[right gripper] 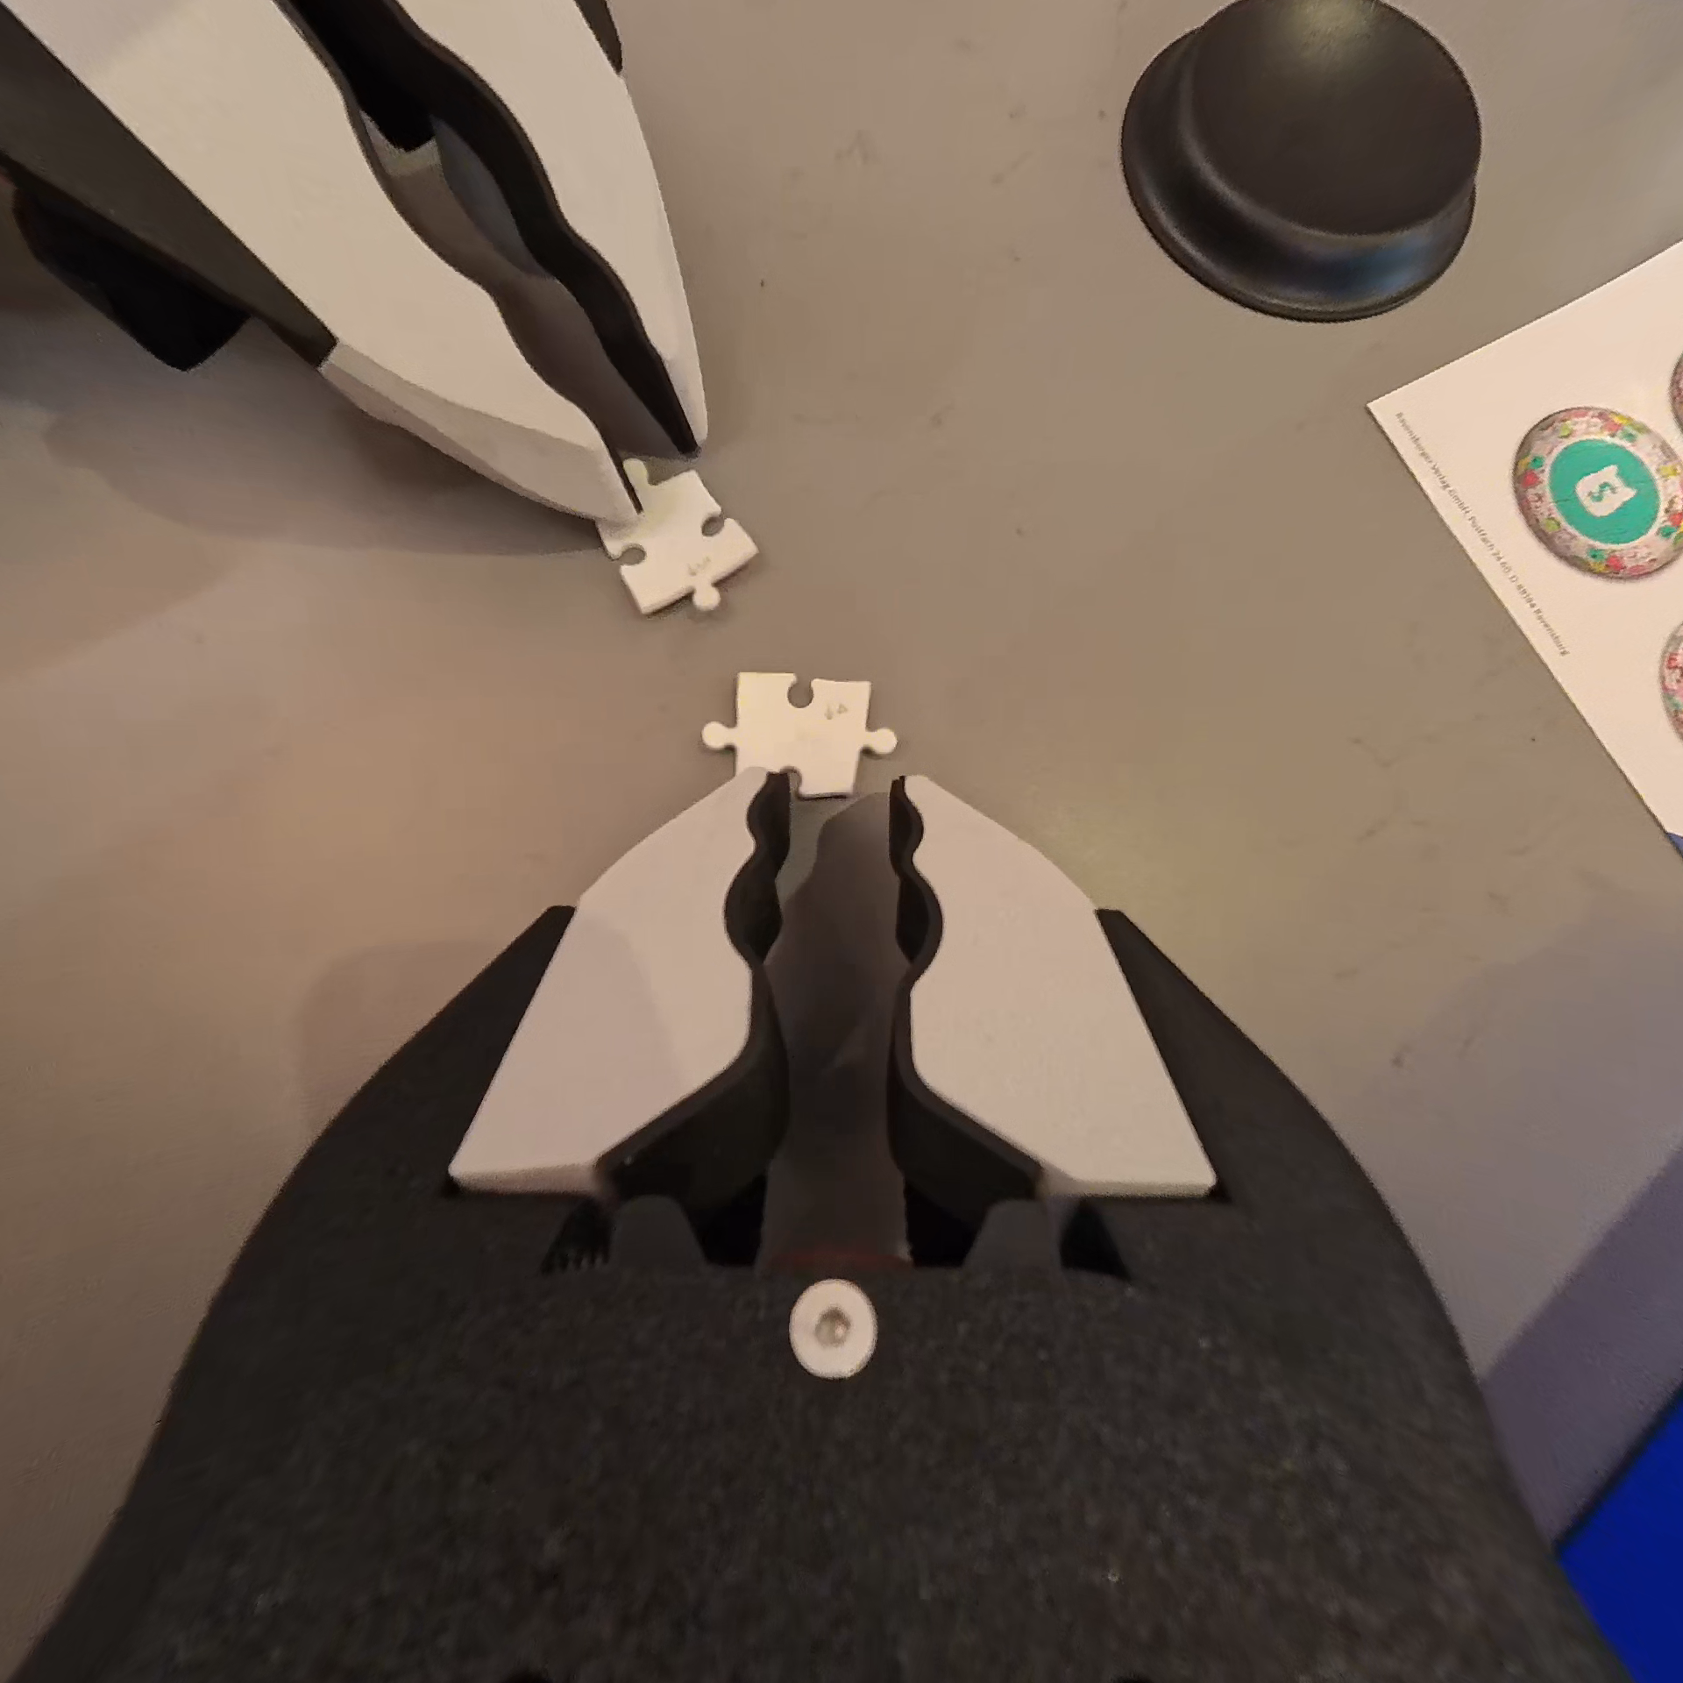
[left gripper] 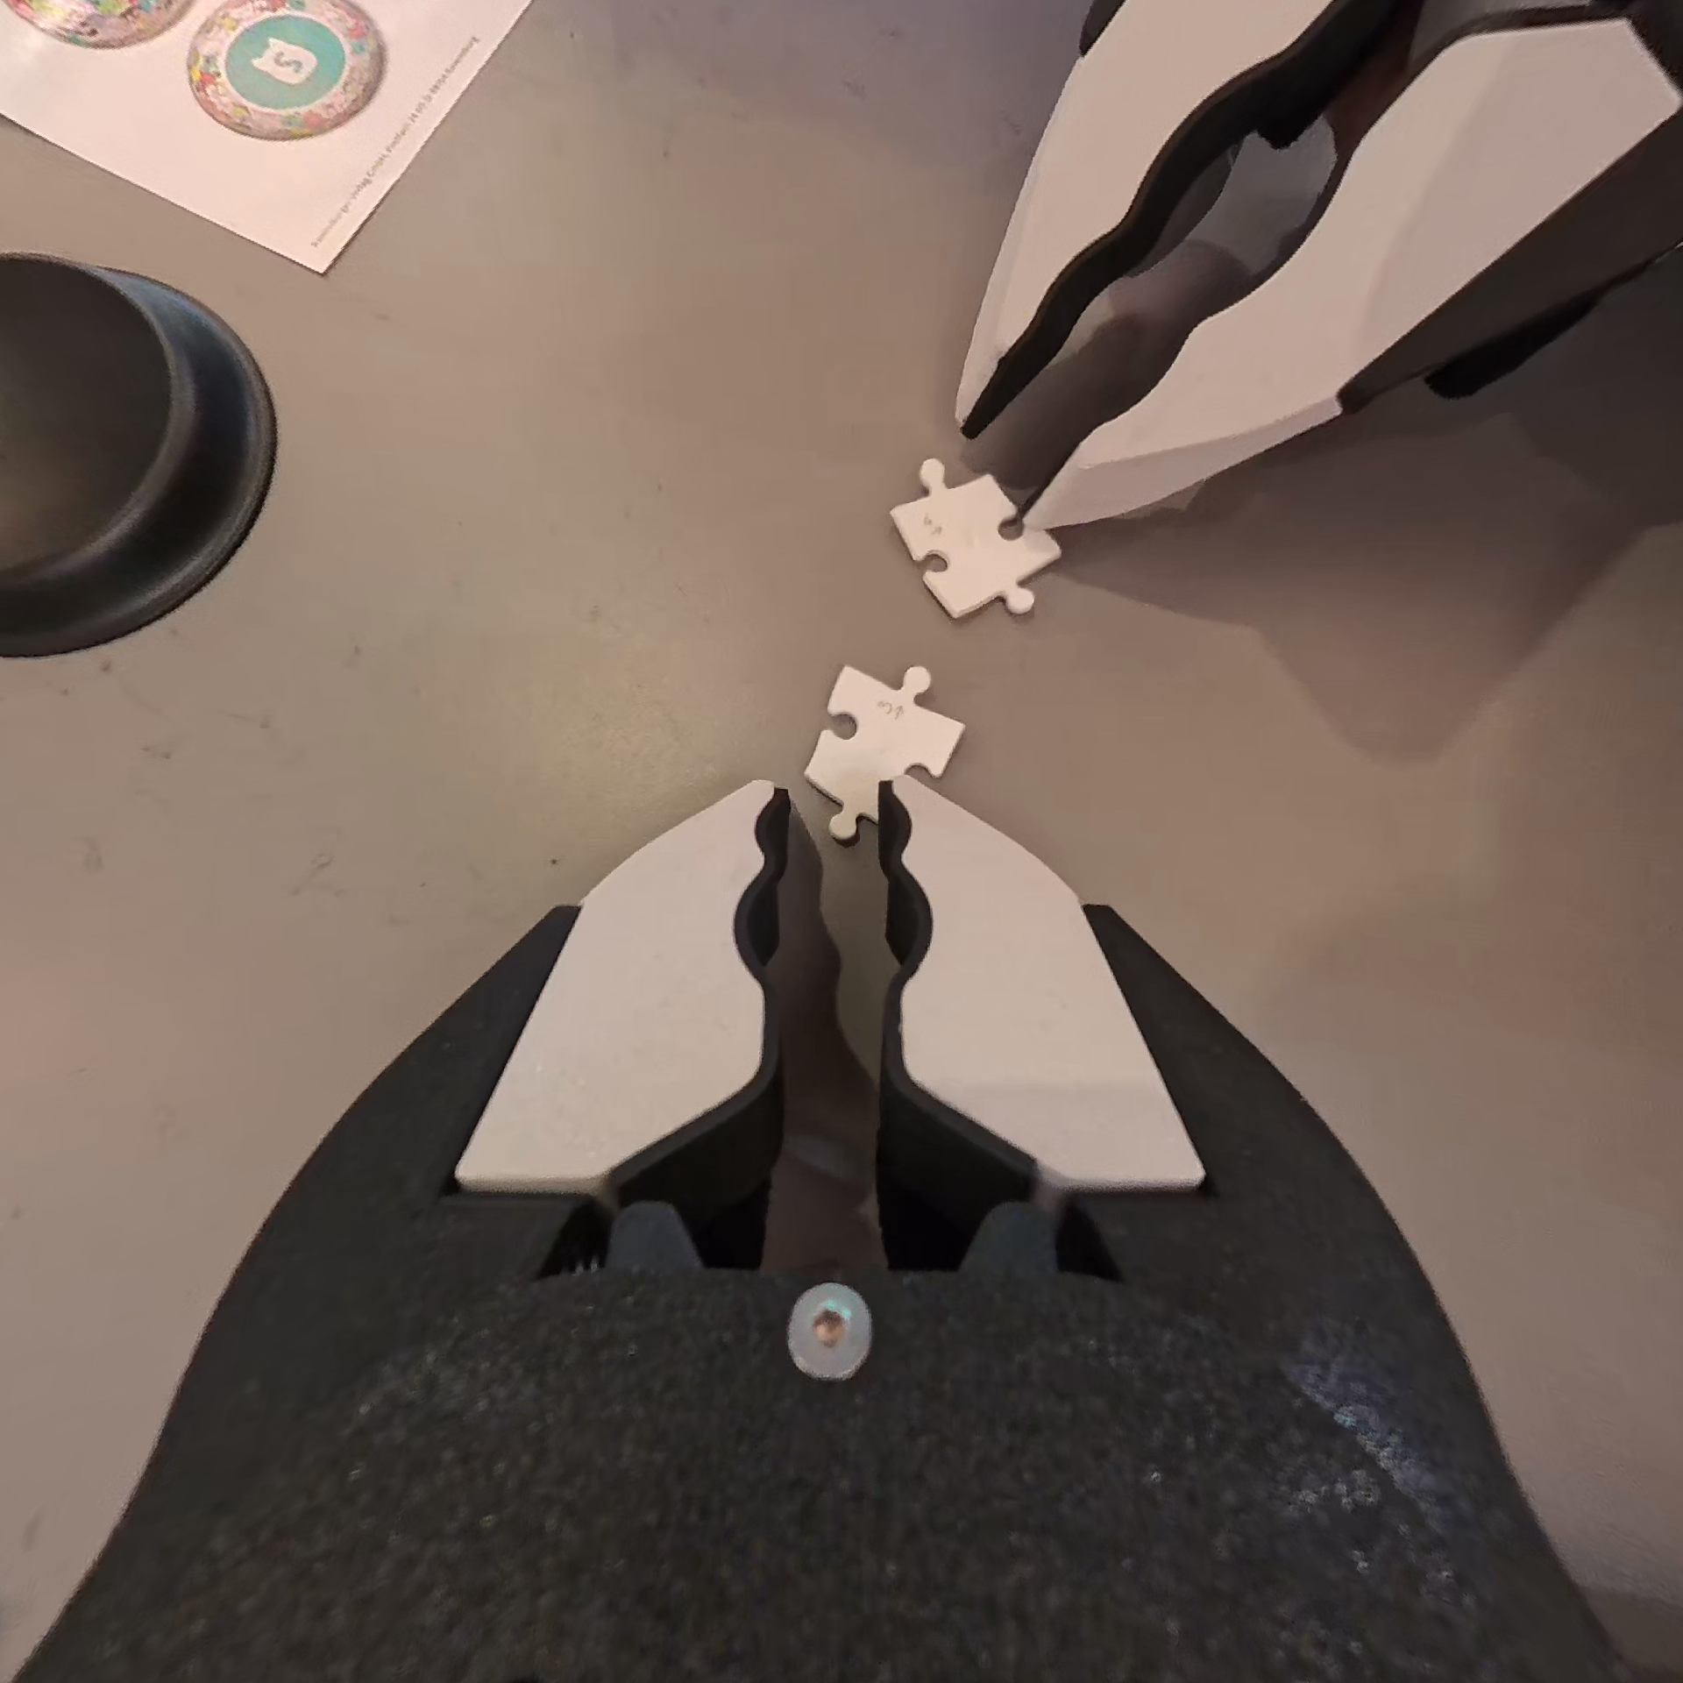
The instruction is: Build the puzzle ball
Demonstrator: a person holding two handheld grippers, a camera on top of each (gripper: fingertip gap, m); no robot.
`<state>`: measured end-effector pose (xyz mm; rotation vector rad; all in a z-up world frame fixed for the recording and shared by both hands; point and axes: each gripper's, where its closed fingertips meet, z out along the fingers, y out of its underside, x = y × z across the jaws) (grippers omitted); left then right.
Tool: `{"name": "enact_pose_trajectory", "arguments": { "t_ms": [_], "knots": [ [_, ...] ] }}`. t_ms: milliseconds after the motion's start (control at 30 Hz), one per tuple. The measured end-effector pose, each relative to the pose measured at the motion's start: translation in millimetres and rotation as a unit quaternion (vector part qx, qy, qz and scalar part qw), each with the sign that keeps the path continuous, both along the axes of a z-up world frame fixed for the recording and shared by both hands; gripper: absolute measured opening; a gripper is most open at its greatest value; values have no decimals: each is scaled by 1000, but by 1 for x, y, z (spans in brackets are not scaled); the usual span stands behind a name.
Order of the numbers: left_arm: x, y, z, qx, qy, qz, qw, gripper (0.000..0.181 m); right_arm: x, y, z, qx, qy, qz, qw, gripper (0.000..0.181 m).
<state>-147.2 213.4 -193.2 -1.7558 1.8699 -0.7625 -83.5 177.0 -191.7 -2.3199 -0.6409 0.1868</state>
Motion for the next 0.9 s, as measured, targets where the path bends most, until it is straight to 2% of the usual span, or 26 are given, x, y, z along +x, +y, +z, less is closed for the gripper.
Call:
{"name": "enact_pose_trajectory", "arguments": {
  "t_ms": [567,900],
  "knots": [
    [1,2,4,10,-8,5,1000,18,10,10,-2,3,-30,-3,1000,21],
    [3,-4,7,2,-16,-6,1000,18,-10,1,6,9,12,30,999,20]
  ]
}}
